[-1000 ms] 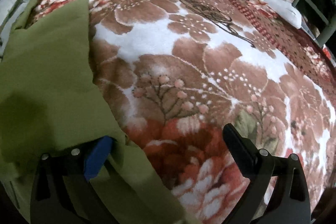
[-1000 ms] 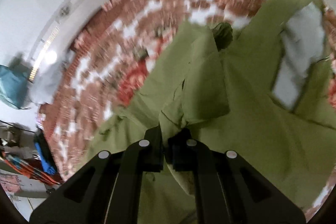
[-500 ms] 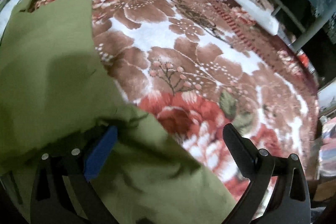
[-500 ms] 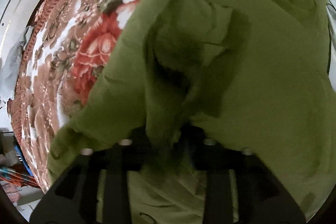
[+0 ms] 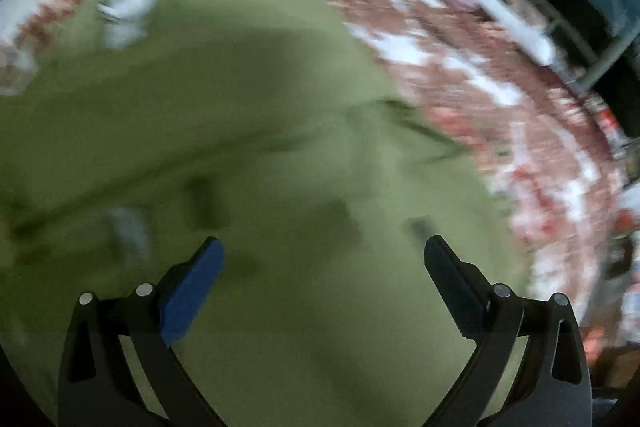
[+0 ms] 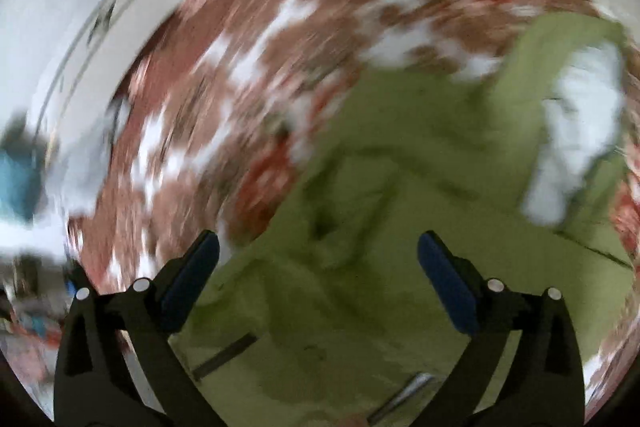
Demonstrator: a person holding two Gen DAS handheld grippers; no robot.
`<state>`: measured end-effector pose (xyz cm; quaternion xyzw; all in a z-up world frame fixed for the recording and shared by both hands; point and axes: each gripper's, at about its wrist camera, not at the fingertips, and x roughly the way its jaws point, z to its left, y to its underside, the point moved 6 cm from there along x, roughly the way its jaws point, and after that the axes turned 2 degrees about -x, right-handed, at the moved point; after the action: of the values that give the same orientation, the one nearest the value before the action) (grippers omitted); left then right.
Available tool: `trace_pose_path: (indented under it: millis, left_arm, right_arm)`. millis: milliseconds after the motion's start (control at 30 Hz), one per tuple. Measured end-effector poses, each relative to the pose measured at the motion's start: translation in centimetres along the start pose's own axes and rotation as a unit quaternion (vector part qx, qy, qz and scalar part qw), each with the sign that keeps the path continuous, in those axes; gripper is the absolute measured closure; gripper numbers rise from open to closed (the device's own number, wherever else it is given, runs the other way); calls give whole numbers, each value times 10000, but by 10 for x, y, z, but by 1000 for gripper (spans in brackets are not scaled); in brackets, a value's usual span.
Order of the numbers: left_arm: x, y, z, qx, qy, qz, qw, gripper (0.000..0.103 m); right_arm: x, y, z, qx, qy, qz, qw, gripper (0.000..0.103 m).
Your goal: Fold large clothes
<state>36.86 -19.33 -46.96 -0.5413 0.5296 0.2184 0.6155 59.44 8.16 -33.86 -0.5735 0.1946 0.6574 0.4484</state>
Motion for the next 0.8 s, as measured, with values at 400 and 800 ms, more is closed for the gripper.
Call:
trace_pose_path:
  millis: [400,800]
  left_arm:
    - [-4,-29,268,-567,-1659,-632,9825,5]
    - [-31,22,343,-1492,-1789,-600,9706,5]
  right_arm:
    - [21,157,-293,1655,3212,110,9324,5]
    - [27,226,-351,1940,3293,48,9241,5]
